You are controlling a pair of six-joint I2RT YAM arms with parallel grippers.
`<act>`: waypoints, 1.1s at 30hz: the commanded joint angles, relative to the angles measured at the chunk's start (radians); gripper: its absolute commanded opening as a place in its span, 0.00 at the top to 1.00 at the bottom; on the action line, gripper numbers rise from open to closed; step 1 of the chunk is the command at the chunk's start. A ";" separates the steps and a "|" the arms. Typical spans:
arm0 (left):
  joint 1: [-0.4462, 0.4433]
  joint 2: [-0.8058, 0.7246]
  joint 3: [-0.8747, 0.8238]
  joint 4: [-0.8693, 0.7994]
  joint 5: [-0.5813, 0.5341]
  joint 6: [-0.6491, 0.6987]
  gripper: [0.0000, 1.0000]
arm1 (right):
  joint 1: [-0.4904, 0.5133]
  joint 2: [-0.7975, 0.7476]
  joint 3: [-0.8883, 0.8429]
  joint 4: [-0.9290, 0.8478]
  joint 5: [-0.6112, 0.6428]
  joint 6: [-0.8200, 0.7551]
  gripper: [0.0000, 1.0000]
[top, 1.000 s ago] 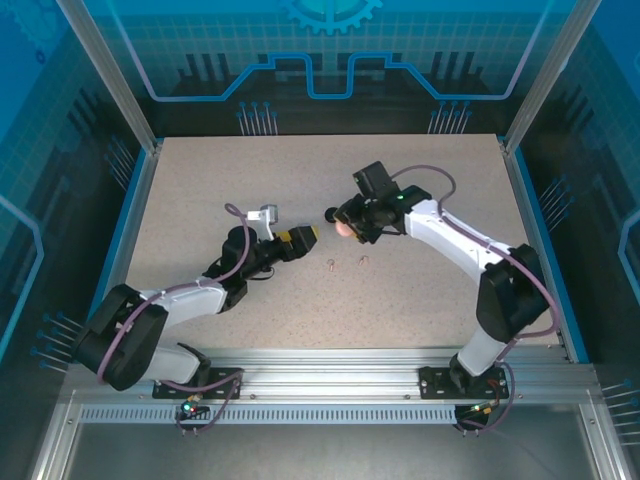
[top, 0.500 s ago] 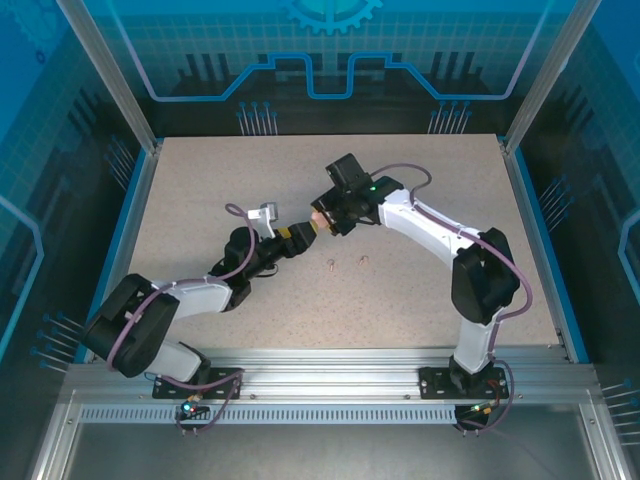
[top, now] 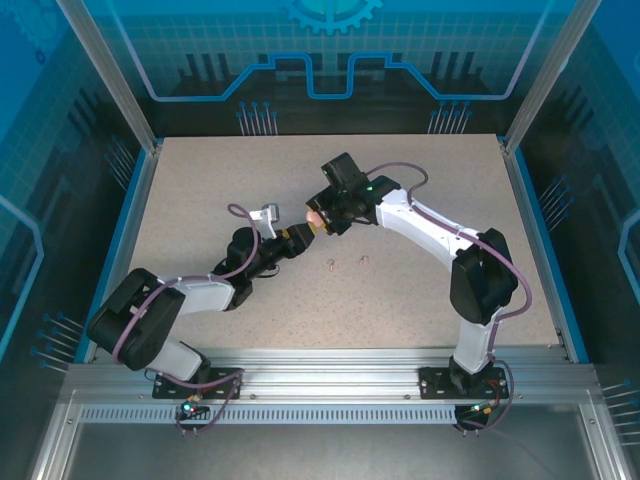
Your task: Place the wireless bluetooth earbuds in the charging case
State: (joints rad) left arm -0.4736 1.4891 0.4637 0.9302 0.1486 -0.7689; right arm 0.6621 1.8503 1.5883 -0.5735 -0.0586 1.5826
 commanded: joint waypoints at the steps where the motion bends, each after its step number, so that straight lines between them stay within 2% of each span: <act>1: -0.006 0.017 0.039 0.041 -0.020 0.011 0.39 | 0.018 0.011 0.019 0.007 -0.006 0.013 0.70; 13: -0.005 0.029 0.076 0.037 -0.042 0.025 0.40 | 0.031 0.025 0.023 0.011 -0.017 0.009 0.71; 20: -0.004 0.043 0.091 0.034 -0.043 0.031 0.52 | 0.034 0.024 0.026 0.012 -0.020 0.008 0.71; 27: -0.005 0.056 0.097 0.037 -0.042 0.031 0.57 | 0.034 0.024 0.026 0.015 -0.024 0.008 0.71; 33: -0.005 0.068 0.101 0.040 -0.035 0.031 0.66 | 0.036 0.023 0.025 0.019 -0.026 0.008 0.71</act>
State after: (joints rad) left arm -0.4744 1.5383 0.5369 0.9398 0.1207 -0.7578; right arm 0.6792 1.8603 1.5883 -0.5594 -0.0681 1.5826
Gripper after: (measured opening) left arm 0.345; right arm 0.446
